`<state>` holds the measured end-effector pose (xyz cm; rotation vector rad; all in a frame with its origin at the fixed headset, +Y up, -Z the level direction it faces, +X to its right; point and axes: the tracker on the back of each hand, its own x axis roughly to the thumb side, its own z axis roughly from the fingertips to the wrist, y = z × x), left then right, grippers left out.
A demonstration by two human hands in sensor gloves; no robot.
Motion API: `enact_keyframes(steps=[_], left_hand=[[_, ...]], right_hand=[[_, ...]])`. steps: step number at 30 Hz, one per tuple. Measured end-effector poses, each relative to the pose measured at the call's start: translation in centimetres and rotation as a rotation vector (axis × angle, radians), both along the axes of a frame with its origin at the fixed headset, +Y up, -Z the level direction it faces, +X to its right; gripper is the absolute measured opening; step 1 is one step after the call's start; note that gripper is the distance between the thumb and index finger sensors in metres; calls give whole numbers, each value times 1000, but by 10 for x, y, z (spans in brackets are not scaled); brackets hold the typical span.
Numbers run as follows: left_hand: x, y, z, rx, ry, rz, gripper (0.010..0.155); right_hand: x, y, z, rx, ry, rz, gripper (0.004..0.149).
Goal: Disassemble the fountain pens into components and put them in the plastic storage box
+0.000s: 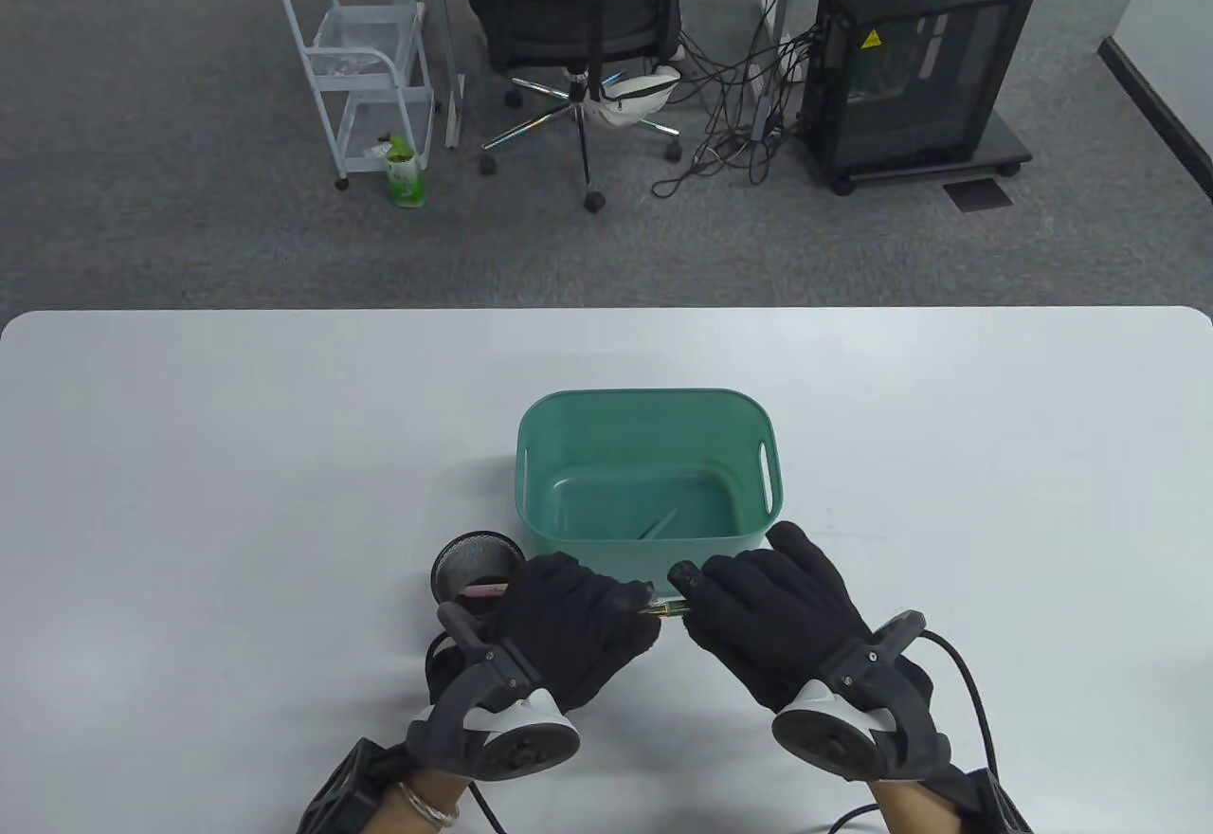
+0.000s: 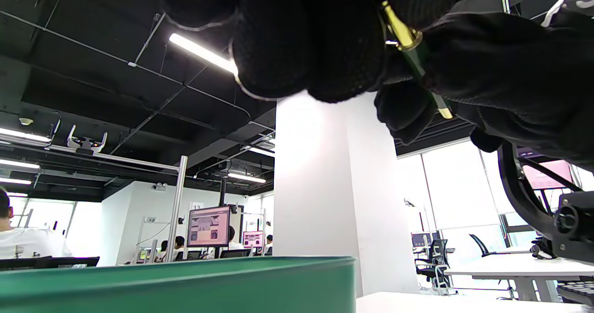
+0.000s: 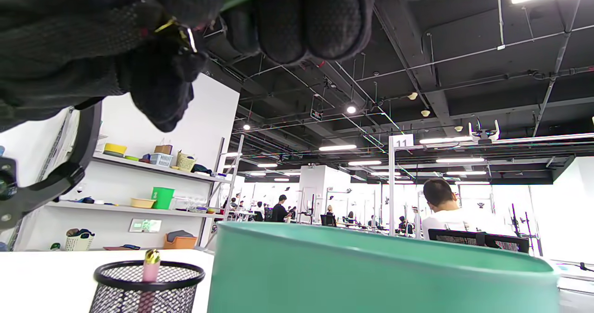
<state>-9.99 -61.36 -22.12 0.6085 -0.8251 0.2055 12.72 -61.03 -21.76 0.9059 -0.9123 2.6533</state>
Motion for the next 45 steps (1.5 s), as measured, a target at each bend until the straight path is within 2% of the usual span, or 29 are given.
enact_keyframes(steps=[13, 19, 30, 45], left_hand=[[-2, -1, -2, -8, 1, 19, 52], [-2, -2, -4, -31, 19, -5, 63], [-2, 0, -1, 18, 7, 27, 45], [-3, -1, -2, -6, 1, 24, 46]], right_hand=[[-1, 0, 1, 5, 5, 4, 45], [-1, 0, 0, 2, 4, 2, 45], [1, 0, -1, 6, -6, 6, 45], [1, 0, 1, 22, 0, 5, 45]])
